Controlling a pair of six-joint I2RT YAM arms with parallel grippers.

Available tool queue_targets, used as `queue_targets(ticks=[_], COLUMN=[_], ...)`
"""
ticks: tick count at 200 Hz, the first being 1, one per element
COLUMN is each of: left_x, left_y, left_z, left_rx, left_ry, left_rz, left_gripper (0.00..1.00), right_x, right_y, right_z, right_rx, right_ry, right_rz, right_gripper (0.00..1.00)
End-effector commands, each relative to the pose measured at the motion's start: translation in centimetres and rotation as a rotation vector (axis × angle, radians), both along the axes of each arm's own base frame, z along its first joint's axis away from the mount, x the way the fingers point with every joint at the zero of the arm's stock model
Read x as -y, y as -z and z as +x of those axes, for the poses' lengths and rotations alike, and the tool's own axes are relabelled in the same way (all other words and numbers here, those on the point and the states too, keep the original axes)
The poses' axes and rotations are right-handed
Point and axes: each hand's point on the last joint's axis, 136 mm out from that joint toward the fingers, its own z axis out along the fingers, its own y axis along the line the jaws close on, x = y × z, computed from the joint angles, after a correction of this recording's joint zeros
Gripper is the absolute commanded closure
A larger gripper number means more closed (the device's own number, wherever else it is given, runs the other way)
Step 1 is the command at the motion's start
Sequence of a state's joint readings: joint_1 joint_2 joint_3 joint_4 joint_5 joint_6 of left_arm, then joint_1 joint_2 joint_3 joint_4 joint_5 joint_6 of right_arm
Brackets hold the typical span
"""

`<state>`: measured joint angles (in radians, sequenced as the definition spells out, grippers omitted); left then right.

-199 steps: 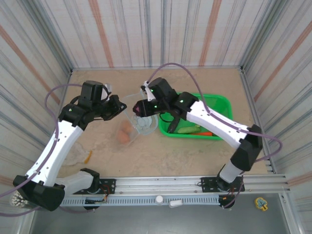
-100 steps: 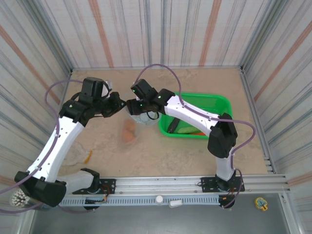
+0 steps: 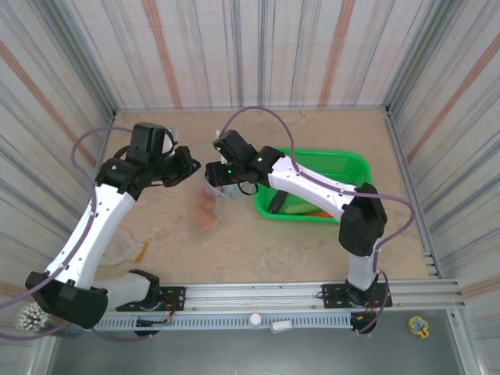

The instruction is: Place the food in the zip-top bag and seal the zipper

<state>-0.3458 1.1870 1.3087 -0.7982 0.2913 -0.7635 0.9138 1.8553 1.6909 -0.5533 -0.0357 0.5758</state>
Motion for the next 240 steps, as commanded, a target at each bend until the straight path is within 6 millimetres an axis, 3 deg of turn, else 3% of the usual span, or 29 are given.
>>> queue_targets(ticks=[1,53,74,98,129,153,190,240], left_x=[-0.1,-0.3,-0.2,-0.2,0.0,0.1,0.0,0.2], left_y=[-0.1,0.0,0.2,0.1,-0.4,-0.6,-0.3,-0.5], left_z=[0.1,-0.3,-0.4,-0.7,-1.3,-1.5,-1.3,-1.2], left_rx=[0.014,0.015,0.01,0.011,0.024,0.031,0.041,0.067], left_ry=[0.019,0.033,0.04,0.053,0.077,0.097,0.115,0.147], left_rz=[0.015,0.032,0.035,0.038,0.027,0.03,0.059,0.065], left_gripper=[1.0,1.0,1.0,1.0,1.0,1.0,1.0,1.0], right_x=[0.8,5.2,8.5,13.1,20.9,26.7,34.4,39.4], right_y=[-5.1,-9.3,-10.2,-9.3,-6.9,-3.4,1.2,6.8], right_z=[-0.7,-1.5,-1.4,-1.2,-0.7,-1.1,-2.1,-1.6], right_rx=[0.047,0.112,0.146,0.141,0.089,0.061,-0.042,-0.169], right_ry=[-0.008,0.043,0.113,0.197,0.362,0.466,0.672,0.814], right_rz=[0.116,0.165,0.143,0.104,0.014,-0.156,-0.331,-0.431], right_gripper=[0.35,0.5,0.55,0.55,0.51,0.46,0.32,0.27])
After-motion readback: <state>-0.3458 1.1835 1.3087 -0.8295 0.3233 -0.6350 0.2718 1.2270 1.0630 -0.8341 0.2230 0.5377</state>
